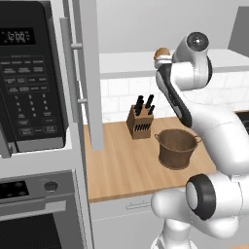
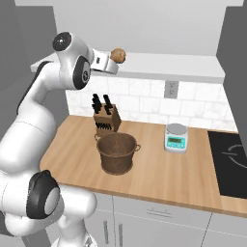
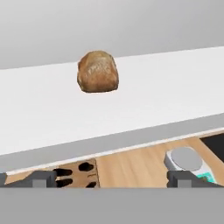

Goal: Open the cabinet, pick up the bread from the cabinet and place it in the basket. Then move the basket to the dining counter.

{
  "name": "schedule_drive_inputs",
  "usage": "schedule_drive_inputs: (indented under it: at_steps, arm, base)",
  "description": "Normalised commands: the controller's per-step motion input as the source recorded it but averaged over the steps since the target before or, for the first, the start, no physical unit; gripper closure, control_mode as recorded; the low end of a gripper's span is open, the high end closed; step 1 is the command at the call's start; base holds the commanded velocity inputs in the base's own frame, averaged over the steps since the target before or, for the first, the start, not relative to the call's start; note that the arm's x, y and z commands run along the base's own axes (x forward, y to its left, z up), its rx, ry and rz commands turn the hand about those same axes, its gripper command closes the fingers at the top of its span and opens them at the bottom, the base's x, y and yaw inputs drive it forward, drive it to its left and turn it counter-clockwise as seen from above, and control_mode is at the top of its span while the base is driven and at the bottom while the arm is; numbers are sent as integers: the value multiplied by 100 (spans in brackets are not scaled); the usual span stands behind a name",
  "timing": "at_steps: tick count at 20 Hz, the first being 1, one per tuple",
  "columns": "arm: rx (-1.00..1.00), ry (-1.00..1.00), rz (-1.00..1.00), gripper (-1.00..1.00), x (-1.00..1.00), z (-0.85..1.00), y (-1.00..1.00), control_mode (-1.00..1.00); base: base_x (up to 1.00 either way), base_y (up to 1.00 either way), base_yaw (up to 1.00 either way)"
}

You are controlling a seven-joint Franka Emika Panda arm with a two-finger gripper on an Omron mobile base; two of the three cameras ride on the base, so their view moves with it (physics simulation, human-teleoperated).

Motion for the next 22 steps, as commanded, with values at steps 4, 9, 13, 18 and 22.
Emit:
schedule_drive_inputs:
  at_steps: [4,9,13,18,22]
  arm:
    - [0,0,3,-100,18,26,18,-100]
    - [0,3,0,-100,25,5,0,-100]
    - [6,5,-3,-100,38,0,-13,-100]
    - [0,3,-1,-100,61,0,-5,-100]
    - [0,0,0,-100,48,0,-9,-100]
  base:
    - [0,0,0]
    - [0,0,0]
    - [0,0,0]
    - [0,0,0]
    - [0,0,0]
